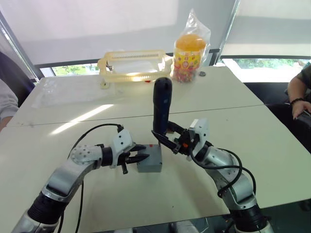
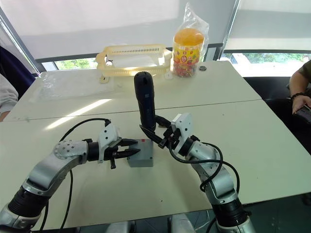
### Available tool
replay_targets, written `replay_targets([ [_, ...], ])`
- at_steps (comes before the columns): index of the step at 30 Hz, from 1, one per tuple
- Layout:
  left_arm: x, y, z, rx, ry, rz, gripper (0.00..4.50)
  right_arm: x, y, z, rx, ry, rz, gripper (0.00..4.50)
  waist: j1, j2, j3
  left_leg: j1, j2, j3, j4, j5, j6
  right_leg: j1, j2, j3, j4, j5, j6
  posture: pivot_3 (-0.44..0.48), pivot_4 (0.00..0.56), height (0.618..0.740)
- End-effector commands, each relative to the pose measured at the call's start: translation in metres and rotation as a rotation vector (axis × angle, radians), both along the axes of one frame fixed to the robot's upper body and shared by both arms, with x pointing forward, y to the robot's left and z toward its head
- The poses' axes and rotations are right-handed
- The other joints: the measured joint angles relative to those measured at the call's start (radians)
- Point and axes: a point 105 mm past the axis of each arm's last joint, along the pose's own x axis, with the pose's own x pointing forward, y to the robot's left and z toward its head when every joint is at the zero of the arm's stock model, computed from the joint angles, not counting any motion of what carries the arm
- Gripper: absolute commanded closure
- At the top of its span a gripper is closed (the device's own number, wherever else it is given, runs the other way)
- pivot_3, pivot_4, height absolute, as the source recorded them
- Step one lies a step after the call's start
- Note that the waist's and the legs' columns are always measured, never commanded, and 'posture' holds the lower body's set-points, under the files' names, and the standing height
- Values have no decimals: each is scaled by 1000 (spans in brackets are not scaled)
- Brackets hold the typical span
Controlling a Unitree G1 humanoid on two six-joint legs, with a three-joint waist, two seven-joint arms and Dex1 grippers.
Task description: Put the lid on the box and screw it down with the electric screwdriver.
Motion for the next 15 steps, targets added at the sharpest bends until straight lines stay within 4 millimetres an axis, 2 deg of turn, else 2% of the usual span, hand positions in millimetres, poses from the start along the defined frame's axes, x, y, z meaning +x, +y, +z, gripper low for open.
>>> replay_targets([
  [1, -5, 2, -19, 49, 62, 6, 2981, 0, 3, -22, -49, 89, 15, 2749, 0, 0, -1, 0, 0, 0, 0, 0, 0, 0, 0, 0, 0, 0, 0, 0, 150, 740],
  [8, -7, 1, -22, 50, 71, 2, 2981, 1, 2, -36, -83, 145, 13, 2749, 0, -1, -14, 1, 0, 0, 0, 0, 0, 1, 0, 0, 0, -1, 0, 0, 150, 740],
  [15, -7, 0, -23, 50, 70, 4, 2981, 5, 0, -40, -85, 175, 3, 2749, 1, -3, -18, 3, 0, 0, -1, 0, 0, 3, 0, 0, 0, -4, -3, 0, 150, 740],
])
